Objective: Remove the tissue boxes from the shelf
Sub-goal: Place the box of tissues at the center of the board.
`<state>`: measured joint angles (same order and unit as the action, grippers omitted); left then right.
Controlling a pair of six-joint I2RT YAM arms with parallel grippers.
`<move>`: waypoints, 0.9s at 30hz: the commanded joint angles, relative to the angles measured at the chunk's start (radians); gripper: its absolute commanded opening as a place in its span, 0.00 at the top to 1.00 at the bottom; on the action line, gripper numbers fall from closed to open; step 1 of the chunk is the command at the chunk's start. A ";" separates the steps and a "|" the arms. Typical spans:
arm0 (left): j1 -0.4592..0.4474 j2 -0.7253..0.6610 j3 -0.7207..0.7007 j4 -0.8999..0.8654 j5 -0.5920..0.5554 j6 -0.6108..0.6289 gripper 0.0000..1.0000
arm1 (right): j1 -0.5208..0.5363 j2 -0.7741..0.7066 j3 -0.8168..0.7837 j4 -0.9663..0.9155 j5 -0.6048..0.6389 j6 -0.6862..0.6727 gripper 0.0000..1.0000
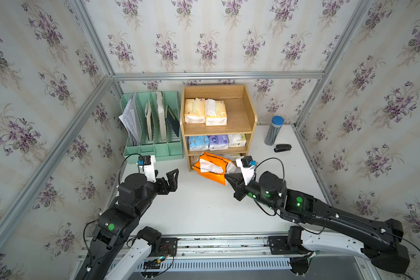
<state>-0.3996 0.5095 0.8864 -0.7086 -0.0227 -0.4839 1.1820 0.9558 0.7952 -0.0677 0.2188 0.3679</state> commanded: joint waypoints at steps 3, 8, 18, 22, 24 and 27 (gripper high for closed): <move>-0.001 -0.085 -0.086 -0.049 -0.002 -0.080 0.01 | 0.030 0.038 -0.210 0.281 -0.031 0.130 1.00; 0.001 -0.134 -0.175 -0.062 0.020 -0.136 0.01 | 0.037 0.110 -0.352 0.444 -0.044 0.198 1.00; -0.001 -0.150 -0.322 -0.021 0.067 -0.201 0.01 | 0.049 -0.029 -0.347 0.124 0.195 0.281 0.35; -0.001 -0.150 -0.372 0.017 0.123 -0.235 0.01 | -0.003 -0.148 -0.327 -0.007 0.241 0.269 0.26; -0.004 -0.149 -0.410 0.053 0.167 -0.270 0.01 | -0.134 -0.125 -0.301 -0.051 0.108 0.256 0.31; -0.022 -0.149 -0.468 0.112 0.215 -0.322 0.01 | -0.294 -0.017 -0.279 -0.041 -0.077 0.253 0.38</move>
<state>-0.4110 0.3607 0.4519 -0.6773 0.1204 -0.7433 0.9668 0.8761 0.5014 -0.0349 0.3035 0.6281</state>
